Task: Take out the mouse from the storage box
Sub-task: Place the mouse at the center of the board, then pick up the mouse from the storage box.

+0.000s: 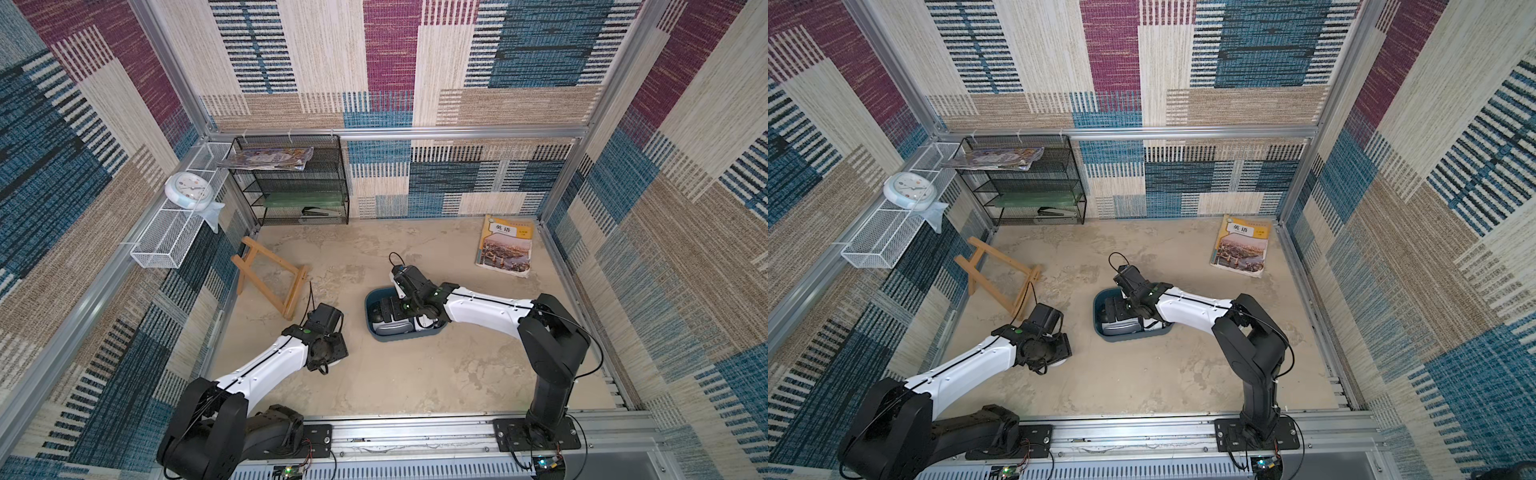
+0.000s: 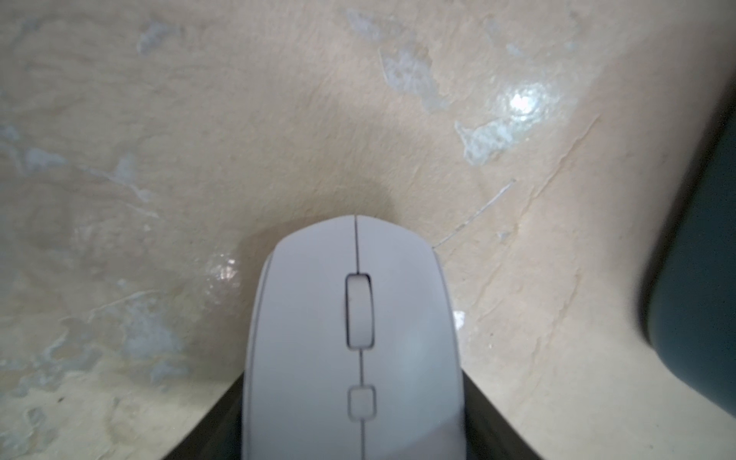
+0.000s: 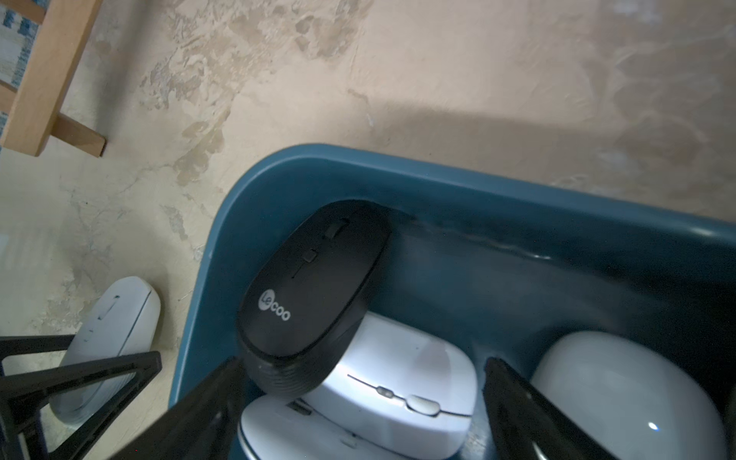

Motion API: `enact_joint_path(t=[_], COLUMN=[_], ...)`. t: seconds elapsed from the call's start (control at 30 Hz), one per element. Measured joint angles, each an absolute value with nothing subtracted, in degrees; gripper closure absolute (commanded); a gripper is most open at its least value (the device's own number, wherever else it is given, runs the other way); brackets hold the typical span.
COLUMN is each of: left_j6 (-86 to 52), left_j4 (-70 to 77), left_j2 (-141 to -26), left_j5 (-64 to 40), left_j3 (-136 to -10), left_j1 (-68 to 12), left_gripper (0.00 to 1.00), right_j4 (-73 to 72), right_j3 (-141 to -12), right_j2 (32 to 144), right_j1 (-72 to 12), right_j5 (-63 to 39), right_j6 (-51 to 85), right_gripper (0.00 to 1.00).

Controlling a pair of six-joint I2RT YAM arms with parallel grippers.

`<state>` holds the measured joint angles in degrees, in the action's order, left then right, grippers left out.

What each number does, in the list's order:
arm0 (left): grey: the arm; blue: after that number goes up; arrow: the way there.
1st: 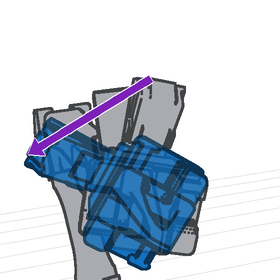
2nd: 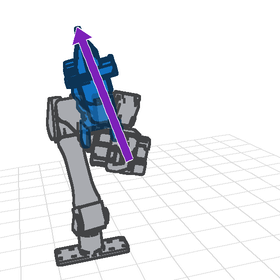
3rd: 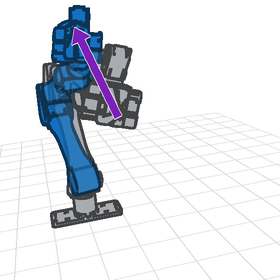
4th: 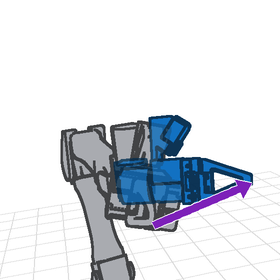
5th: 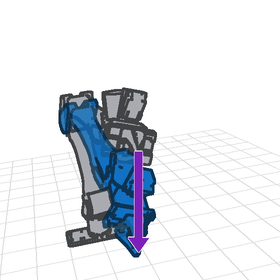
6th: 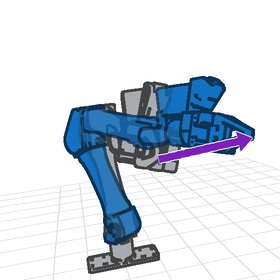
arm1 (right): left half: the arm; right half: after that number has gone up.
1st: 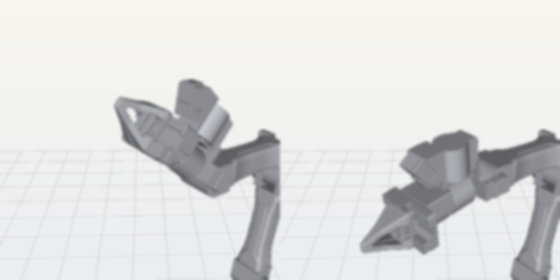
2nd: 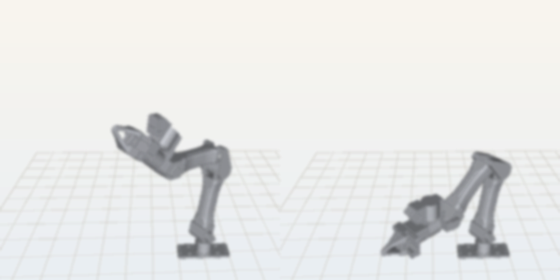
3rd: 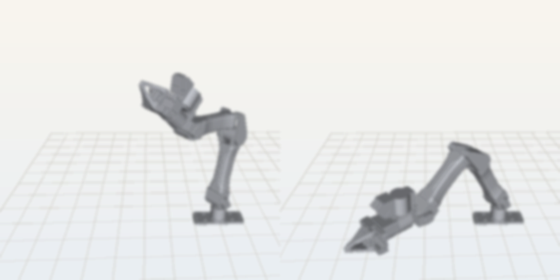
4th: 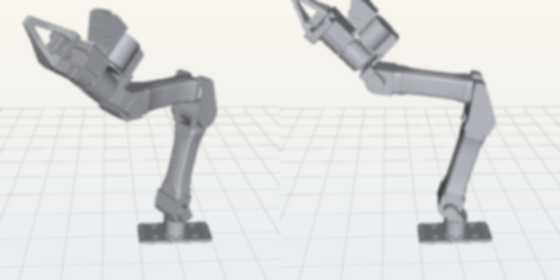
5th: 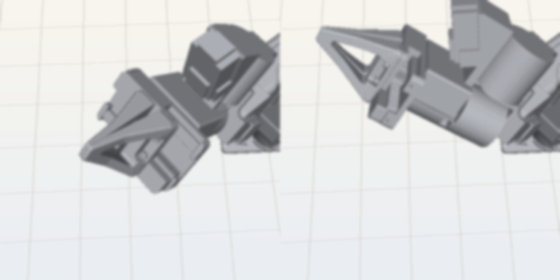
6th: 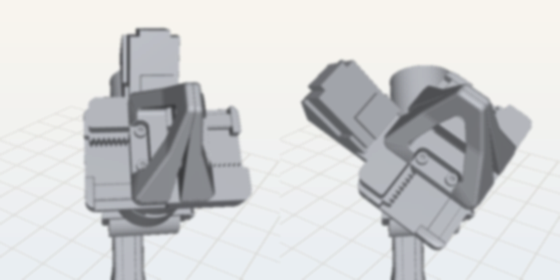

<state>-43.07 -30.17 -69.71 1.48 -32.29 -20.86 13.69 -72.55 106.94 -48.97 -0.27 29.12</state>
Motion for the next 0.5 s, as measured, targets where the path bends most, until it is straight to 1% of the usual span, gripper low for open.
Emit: enact_joint_path(t=[0.1,0.3,0.43,0.5], left_j6=[-43.0,-42.4,-41.5,-40.9], left_j4=[-30.2,-31.1,-32.3,-32.3], left_j2=[-68.4,-62.3,-53.9,-47.5], left_j5=[1.5,2.6,4.4,6.4], left_j3=[-32.5,-33.0,-32.9,-32.3], left_j1=[-20.8,-20.0,-19.9,-19.9], left_gripper=[0.21,0.17,0.16,0.13], right_j4=[15.0,18.2,20.3,21.5], right_j3=[-74.8,-78.1,-79.8,-81.1], right_j2=[108.1,110.5,111.8,112.6], right_j1=[-50.2,-51.7,-52.3,-52.7], right_j5=[-0.2,2.0,3.8,4.5], right_j6=[28.6,27.4,26.6,26.2], right_gripper=[0.04,0.05,0.05,0.05])
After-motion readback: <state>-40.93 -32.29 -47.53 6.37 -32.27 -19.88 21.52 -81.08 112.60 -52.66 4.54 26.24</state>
